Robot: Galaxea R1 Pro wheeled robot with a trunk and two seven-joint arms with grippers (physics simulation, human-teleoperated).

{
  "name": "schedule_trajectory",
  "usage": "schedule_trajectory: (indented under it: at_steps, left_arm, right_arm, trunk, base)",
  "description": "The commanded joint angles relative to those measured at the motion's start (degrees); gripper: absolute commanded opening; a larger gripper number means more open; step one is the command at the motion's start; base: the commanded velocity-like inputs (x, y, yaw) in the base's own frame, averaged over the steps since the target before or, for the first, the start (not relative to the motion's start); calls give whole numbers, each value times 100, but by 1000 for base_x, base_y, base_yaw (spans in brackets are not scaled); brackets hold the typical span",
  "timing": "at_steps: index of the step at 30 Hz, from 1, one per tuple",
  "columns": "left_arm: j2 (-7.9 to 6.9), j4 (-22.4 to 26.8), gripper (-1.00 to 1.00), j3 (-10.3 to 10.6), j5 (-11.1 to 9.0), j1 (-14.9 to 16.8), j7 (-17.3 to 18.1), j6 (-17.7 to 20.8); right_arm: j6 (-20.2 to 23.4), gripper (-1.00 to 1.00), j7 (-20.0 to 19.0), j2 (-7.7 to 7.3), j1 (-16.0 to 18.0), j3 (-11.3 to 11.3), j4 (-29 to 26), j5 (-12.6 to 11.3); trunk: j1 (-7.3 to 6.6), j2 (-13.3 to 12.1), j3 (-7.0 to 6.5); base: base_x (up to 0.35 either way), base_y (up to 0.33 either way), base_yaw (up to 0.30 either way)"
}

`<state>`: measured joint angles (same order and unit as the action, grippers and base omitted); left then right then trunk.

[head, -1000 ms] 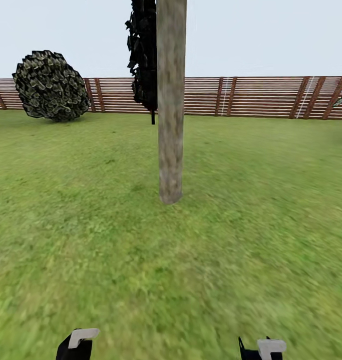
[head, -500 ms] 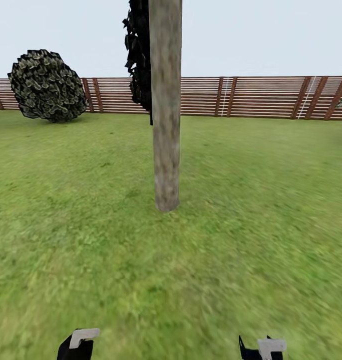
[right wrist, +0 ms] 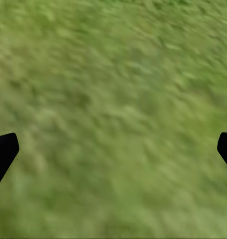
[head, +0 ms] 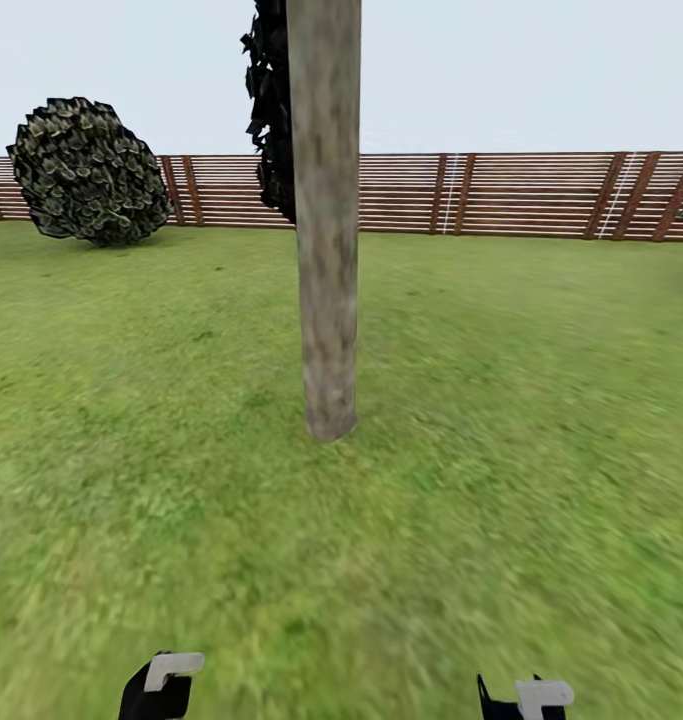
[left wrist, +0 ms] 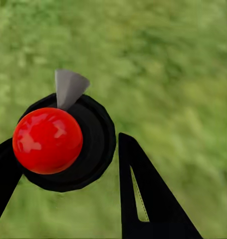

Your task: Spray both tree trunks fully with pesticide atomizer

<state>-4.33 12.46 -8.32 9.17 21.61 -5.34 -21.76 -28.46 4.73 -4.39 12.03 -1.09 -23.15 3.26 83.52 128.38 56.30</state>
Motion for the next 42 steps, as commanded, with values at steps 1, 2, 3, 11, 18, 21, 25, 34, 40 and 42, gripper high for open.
schedule_trajectory:
  at_steps: [1, 2, 3, 11, 18, 21, 25, 34, 40, 42]
  left_arm:
    - [0, -5, -100, -26, 64, 5, -17, -19]
    - [-2, -2, -100, -24, 70, 7, 3, -16]
    - [-1, 4, -100, -17, 91, 14, 26, -11]
    - [-15, 16, -100, 455, 972, 115, 601, 74]
    - [-139, 27, -100, 644, 2163, 707, 3040, 550]
    - [-182, 28, -100, 652, 2533, 1053, 3907, 864]
    - [-172, 34, -100, 660, 3169, 1529, 5240, 1088]
    - [-120, 336, -100, 658, 3780, 1823, 6331, 1139]
    - [-126, 403, -100, 676, 3806, 1813, 6530, 1147]
    - [-115, 405, -100, 672, 3821, 1812, 6539, 1148]
  right_arm:
    - [-13, 100, 20, 3, 3, -10, 2, 35]
    - [-12, 100, 20, 5, 2, -8, 0, 36]
    - [-11, 100, 12, 5, 3, -2, -16, 46]
    - [4, 100, -36, -57, 6, 321, -563, 1153]
    - [462, 100, -1690, 11, 565, 378, -904, 2944]
    - [950, 100, -2721, 42, 1017, 380, -917, 3109]
    - [1358, 100, -3976, 158, 1596, 381, -933, 3195]
    - [1431, 100, -5682, 421, 2072, 387, -1355, 3213]
    - [1431, 100, -5898, 542, 2092, 405, -1411, 3216]
    - [1431, 100, -5907, 549, 2093, 418, -1411, 3216]
  trunk:
    - [2, 2, 5]
    - [2, 2, 5]
    - [2, 2, 5]
    - [2, 2, 5]
    - [2, 2, 5]
    - [2, 2, 5]
    - [2, 2, 5]
    - [2, 2, 5]
    - [2, 2, 5]
    - [2, 2, 5]
  base:
    - [344, 0, 0]
    - [344, 0, 0]
    - [343, 0, 0]
    - [343, 0, 0]
    - [343, 0, 0]
    - [343, 0, 0]
    - [342, 0, 0]
    - [144, 0, 0]
    - [4, 0, 0]
    - [0, 0, 0]
